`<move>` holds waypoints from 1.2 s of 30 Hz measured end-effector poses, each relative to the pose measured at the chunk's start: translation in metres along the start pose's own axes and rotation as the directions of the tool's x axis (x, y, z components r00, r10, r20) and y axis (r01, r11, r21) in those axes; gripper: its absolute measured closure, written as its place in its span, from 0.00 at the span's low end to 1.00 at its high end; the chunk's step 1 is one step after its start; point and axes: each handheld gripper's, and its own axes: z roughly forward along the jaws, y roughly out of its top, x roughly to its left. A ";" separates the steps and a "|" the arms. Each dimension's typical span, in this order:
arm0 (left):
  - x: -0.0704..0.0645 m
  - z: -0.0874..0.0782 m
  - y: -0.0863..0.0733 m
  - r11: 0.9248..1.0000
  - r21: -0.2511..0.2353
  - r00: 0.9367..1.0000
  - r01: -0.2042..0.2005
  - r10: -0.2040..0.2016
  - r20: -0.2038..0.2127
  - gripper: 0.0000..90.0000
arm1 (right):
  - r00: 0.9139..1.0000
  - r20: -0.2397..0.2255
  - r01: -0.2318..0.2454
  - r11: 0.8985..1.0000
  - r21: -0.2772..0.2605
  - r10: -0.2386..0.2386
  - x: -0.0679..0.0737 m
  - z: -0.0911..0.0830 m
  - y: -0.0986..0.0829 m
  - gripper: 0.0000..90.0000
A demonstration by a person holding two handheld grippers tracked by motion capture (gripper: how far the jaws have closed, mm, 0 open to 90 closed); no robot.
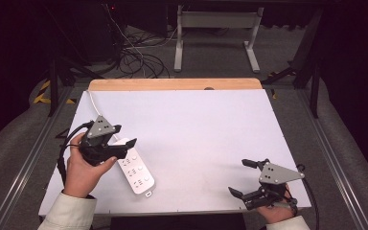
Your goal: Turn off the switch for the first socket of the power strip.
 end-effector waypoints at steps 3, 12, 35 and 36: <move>0.000 -0.008 -0.003 1.000 -0.029 1.000 -0.012 0.012 0.000 0.33 | 1.000 0.002 -0.002 1.000 0.002 0.002 0.000 0.000 0.000 0.04; -0.002 -0.021 -0.025 0.991 -0.130 0.999 -0.033 0.031 -0.018 0.29 | 1.000 0.001 0.003 1.000 0.000 -0.003 0.000 0.000 0.000 0.04; -0.006 -0.026 -0.099 0.967 -0.249 0.998 -0.053 0.047 -0.032 0.27 | 1.000 -0.003 0.003 1.000 0.004 -0.003 0.002 0.001 0.000 0.04; -0.006 -0.025 -0.102 0.968 -0.247 0.998 -0.053 0.046 -0.032 0.27 | 1.000 -0.004 0.002 1.000 0.004 -0.002 0.002 0.001 0.000 0.04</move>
